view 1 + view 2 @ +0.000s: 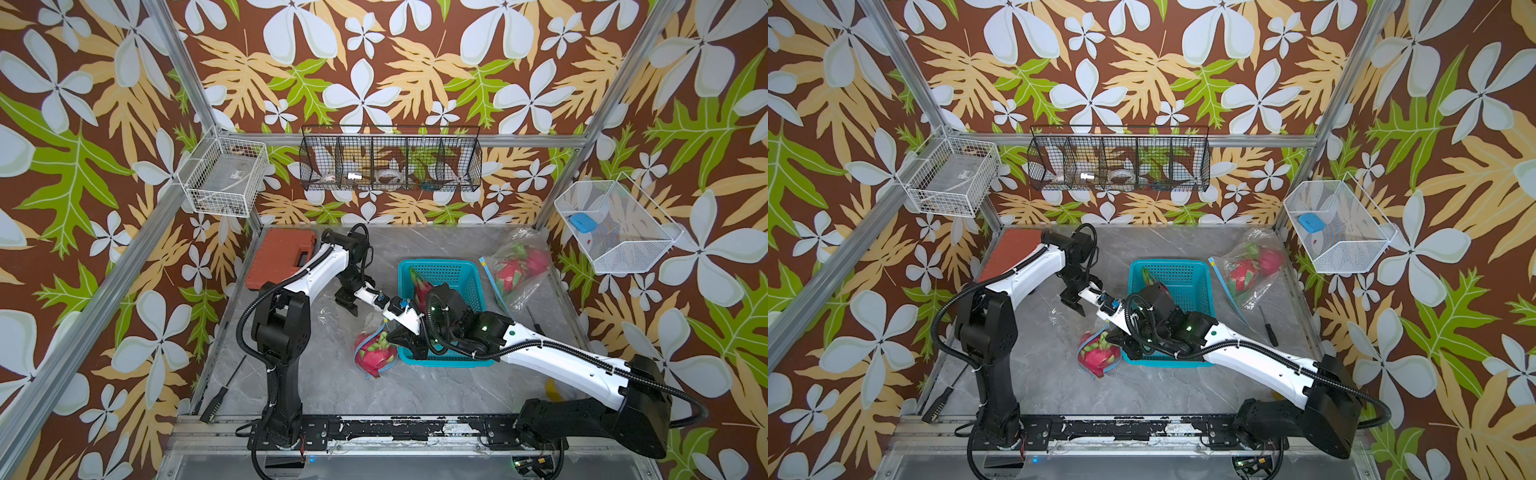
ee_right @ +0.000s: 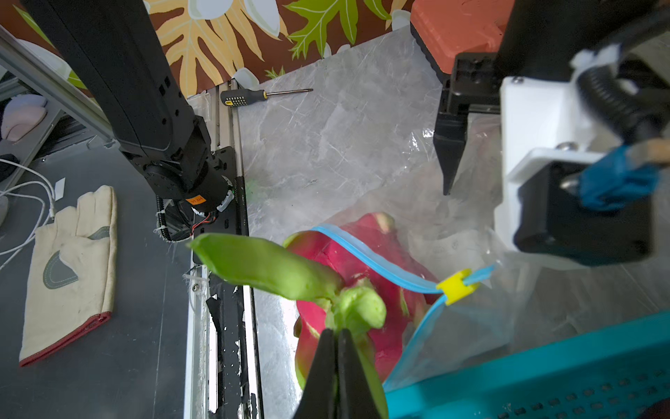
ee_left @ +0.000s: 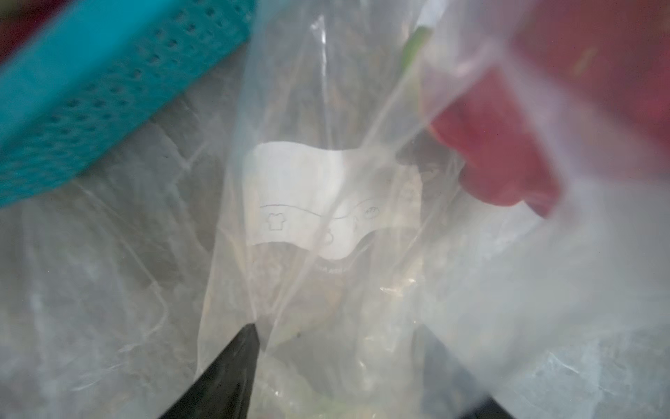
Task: Open the zip-top bag and take out the dragon fruit
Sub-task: Pick up the dragon fruit from the zipper food storage bag, then place the zipper food storage bag at the center of the board, then place the dragon fruit in the basket.
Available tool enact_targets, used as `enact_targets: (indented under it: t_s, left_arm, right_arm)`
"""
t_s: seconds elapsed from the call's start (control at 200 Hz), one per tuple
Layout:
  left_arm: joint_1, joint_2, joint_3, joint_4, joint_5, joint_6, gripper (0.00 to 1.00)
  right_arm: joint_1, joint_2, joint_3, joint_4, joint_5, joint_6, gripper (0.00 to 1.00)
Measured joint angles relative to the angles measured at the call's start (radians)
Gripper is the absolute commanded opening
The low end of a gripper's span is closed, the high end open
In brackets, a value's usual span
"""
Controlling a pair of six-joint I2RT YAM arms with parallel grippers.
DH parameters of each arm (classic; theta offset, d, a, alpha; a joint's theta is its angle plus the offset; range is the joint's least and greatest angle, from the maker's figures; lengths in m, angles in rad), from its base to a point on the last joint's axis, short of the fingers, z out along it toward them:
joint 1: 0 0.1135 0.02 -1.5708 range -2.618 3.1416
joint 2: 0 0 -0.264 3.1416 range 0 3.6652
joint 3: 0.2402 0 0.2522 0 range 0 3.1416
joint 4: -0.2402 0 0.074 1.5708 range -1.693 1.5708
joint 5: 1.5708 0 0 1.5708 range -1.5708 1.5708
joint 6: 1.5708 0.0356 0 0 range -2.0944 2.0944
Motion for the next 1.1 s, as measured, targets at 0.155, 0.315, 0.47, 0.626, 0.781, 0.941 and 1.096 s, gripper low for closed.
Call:
enact_targets:
  t_s: [0.155,0.315,0.47,0.626,0.781,0.941,1.096]
  left_arm:
    - [0.002,0.01,-0.058,0.037,-0.077,-0.071,0.0]
    - [0.052,0.008,-0.063,0.11,-0.164,-0.145,0.0]
    - [0.131,-0.021,-0.106,0.238,-0.285,-0.181,0.0]
    - [0.172,0.011,-0.051,0.366,-0.373,-0.272,0.0]
    - [0.174,0.09,0.107,0.457,-0.415,-0.435,0.0]
    - [0.174,0.155,0.254,0.582,-0.484,-0.614,0.69]
    - [0.175,0.134,0.299,0.619,-0.495,-0.748,1.0]
  right_arm:
    - [0.0,-0.032,-0.031,0.015,0.003,0.004,0.0]
    - [0.0,-0.069,-0.042,0.013,0.027,0.023,0.0]
    - [-0.002,-0.14,-0.029,0.006,0.052,0.032,0.0]
    - [-0.003,-0.242,-0.005,-0.017,0.083,0.051,0.0]
    - [-0.031,-0.313,0.047,-0.043,0.138,0.059,0.0]
    - [-0.181,-0.331,0.088,-0.053,0.219,0.08,0.0]
    - [-0.361,-0.302,0.092,-0.053,0.312,0.093,0.0]
